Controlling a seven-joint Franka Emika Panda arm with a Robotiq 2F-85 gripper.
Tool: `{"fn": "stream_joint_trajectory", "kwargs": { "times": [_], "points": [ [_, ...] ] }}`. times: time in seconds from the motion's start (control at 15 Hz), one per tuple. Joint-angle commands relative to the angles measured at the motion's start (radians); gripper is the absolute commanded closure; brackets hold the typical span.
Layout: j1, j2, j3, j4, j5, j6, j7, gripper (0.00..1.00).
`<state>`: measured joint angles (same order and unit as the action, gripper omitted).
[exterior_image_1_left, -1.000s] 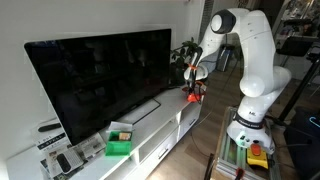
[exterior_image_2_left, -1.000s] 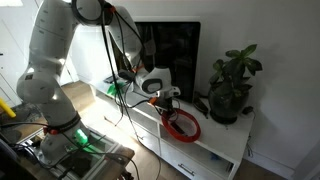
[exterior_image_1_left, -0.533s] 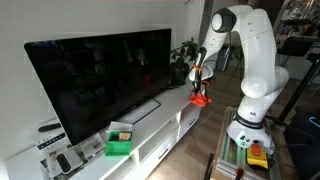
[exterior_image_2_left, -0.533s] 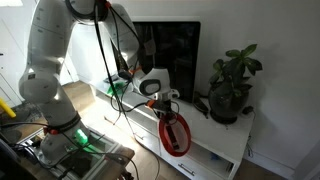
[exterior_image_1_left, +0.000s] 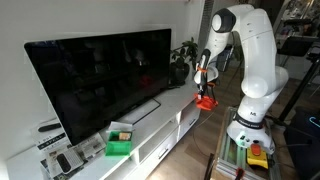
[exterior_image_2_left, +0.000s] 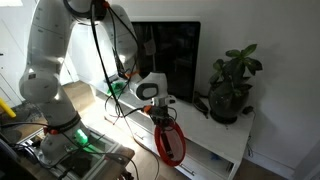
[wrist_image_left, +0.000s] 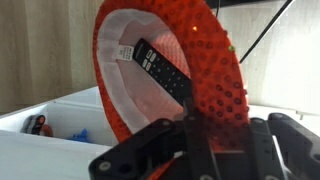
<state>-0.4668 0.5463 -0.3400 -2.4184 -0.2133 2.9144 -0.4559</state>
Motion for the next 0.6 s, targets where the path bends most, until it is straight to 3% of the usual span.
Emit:
{"fn": "stream_joint_trajectory", "kwargs": {
  "times": [0.0, 0.4, 0.53],
  "points": [
    [0.001, -0.005, -0.03, -0.032, -0.086, -0.032, -0.038, 0.99],
    [-0.004, 0.099, -0.069, 0.004, -0.195, -0.016, -0.089, 0.99],
    [-0.037, 0.124, -0.035, 0.023, -0.179, 0.004, -0.096, 0.99]
  ]
}}
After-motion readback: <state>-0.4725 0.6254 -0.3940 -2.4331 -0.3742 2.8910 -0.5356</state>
